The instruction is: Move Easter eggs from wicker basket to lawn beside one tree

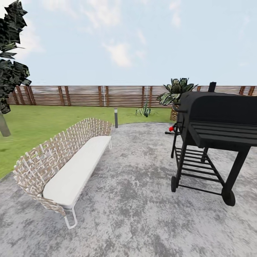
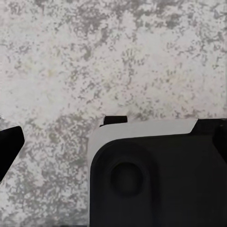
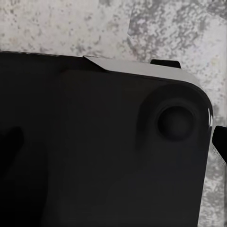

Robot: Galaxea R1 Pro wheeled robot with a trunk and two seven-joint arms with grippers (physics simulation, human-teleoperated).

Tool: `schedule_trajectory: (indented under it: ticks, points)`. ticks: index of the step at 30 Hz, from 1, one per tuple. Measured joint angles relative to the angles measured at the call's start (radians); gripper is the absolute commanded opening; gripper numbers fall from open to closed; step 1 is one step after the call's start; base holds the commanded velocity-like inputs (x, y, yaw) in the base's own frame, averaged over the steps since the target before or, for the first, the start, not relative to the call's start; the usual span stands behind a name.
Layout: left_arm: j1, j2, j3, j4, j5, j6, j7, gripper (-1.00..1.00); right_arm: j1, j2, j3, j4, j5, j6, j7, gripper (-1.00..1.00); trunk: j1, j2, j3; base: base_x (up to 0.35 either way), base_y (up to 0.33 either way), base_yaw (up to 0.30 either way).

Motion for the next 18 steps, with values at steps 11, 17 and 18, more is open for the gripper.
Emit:
schedule_trajectory:
  ticks: [11, 17, 18]
  points:
    - [0.0, 0.0, 0.0, 0.0, 0.0, -0.001, 0.0, 1.0, 0.0, 0.0, 0.0, 0.0, 0.0, 0.0, -0.003, 1.0, 0.0, 0.0, -0.009, 0.003, -0.003, 0.246]
    - [0.0, -0.001, 0.0, 0.0, 0.0, 0.0, 0.0, 1.0, 0.0, 0.0, 0.0, 0.0, 0.0, 0.0, -0.005, 1.0, 0.0, 0.0, -0.015, 0.041, -0.062, 0.244]
    - [0.0, -0.001, 0.0, 0.0, 0.0, 0.0, 0.0, 1.0, 0.0, 0.0, 0.0, 0.0, 0.0, 0.0, -0.006, 1.0, 0.0, 0.0, -0.016, 0.114, -0.137, 0.244]
